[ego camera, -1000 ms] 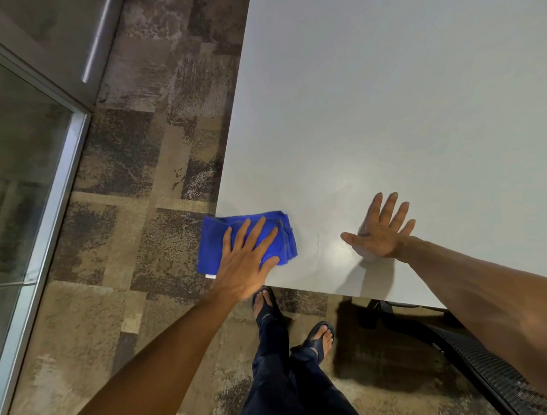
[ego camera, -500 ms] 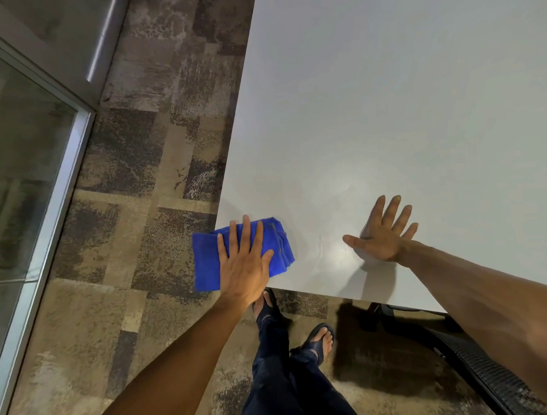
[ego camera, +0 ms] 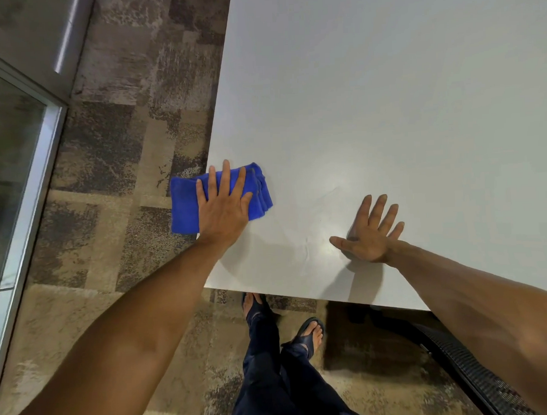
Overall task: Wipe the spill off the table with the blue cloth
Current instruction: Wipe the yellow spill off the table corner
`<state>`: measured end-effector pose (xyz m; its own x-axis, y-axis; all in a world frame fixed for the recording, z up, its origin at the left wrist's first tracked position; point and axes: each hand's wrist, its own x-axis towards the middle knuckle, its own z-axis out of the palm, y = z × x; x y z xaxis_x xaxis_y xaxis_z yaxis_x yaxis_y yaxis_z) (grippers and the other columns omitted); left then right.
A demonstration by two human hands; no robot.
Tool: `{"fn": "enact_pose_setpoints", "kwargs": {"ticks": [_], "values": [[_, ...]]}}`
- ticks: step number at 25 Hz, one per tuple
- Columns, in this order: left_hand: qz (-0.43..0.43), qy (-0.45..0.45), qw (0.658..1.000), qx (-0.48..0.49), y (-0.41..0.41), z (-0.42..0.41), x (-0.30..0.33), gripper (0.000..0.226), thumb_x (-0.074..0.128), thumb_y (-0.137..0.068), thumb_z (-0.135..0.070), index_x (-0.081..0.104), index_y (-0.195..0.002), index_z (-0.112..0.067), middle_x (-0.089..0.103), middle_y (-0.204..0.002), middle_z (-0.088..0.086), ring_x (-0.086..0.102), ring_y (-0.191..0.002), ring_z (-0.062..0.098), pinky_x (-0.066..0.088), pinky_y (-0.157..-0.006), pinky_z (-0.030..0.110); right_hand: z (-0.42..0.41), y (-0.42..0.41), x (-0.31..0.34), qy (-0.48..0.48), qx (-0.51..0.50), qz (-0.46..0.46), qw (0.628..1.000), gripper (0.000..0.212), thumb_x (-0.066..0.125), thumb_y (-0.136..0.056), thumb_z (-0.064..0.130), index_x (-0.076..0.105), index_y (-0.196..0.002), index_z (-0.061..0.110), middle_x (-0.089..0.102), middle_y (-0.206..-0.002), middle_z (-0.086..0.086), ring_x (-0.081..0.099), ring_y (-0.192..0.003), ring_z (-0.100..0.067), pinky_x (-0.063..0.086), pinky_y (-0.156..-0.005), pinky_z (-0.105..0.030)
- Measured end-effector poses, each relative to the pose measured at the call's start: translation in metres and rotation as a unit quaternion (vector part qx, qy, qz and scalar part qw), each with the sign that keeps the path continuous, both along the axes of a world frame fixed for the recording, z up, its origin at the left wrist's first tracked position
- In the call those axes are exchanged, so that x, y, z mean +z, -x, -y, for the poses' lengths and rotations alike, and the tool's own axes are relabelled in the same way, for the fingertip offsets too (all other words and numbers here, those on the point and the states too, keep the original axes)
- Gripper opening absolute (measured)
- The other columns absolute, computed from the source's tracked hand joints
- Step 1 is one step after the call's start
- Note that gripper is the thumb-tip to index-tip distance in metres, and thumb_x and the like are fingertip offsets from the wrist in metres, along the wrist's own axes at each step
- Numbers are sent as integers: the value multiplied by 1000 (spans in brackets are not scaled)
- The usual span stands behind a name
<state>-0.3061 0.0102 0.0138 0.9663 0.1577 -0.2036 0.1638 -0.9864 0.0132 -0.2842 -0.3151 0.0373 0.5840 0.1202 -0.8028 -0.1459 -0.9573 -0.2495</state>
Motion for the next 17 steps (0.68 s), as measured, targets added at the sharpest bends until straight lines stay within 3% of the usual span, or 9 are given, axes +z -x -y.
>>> {"fn": "enact_pose_setpoints", "kwargs": {"ticks": [2, 4, 7, 11, 14, 15, 17], "values": [[6, 10, 999, 30, -4, 8, 0, 60, 15, -104, -51, 16, -158, -27, 14, -168, 7, 16, -152, 36, 17, -120, 60, 1, 0, -4, -1, 2, 13, 1000, 132, 41, -59, 99, -65, -112, 41, -72, -120, 5, -58, -123, -33, -23, -108, -68], [10, 34, 998, 58, -8, 19, 1, 59, 16, -104, -51, 17, -158, -28, 15, -168, 4, 16, -153, 34, 17, -119, 59, 0, 0, -4, 3, -9, 19, 1000, 132, 36, -52, 102, -65, -113, 42, -72, -120, 6, -57, -124, -33, -23, -109, -67], [-9, 56, 998, -1, -6, 49, 5, 63, 7, -101, -50, 18, -157, -26, 14, -168, 5, 15, -153, 33, 18, -120, 58, -4, 1, -2, 8, -18, 6, 1000, 141, 36, -52, 102, -53, -136, 32, -65, -137, -2, -49, -137, -39, -22, -110, -67], [-21, 86, 992, -89, 42, 108, 5, 66, 15, -101, -55, 20, -157, -21, 17, -167, 8, 16, -153, 33, 17, -121, 57, -7, 4, 5, 8, -32, 9, 999, 140, 53, -68, 91, -33, -153, 21, -45, -157, -13, -38, -144, -43, -16, -115, -69], [-33, 98, 985, -135, 82, 126, 4, 68, 20, -100, -58, 23, -157, -21, 19, -166, 8, 19, -152, 33, 17, -120, 57, -15, 2, 17, 9, -36, 6, 999, 157, 23, -40, 110, -29, -156, 17, -37, -160, -17, -31, -147, -47, -14, -114, -70], [-37, 94, 984, -148, 93, 125, 4, 68, 22, -100, -59, 23, -157, -22, 19, -167, 8, 19, -152, 33, 17, -121, 56, -16, 3, 20, 6, -38, 7, 999, 156, 22, -40, 110, -29, -155, 19, -40, -159, -16, -33, -146, -45, -15, -114, -69], [-46, 77, 980, -177, 112, 114, 3, 68, 25, -100, -60, 24, -156, -23, 17, -167, 7, 19, -152, 33, 16, -121, 56, -15, 5, 25, 0, -29, 5, 1000, 142, 49, -64, 95, -31, -155, 21, -46, -156, -12, -40, -144, -41, -18, -115, -68]]}}
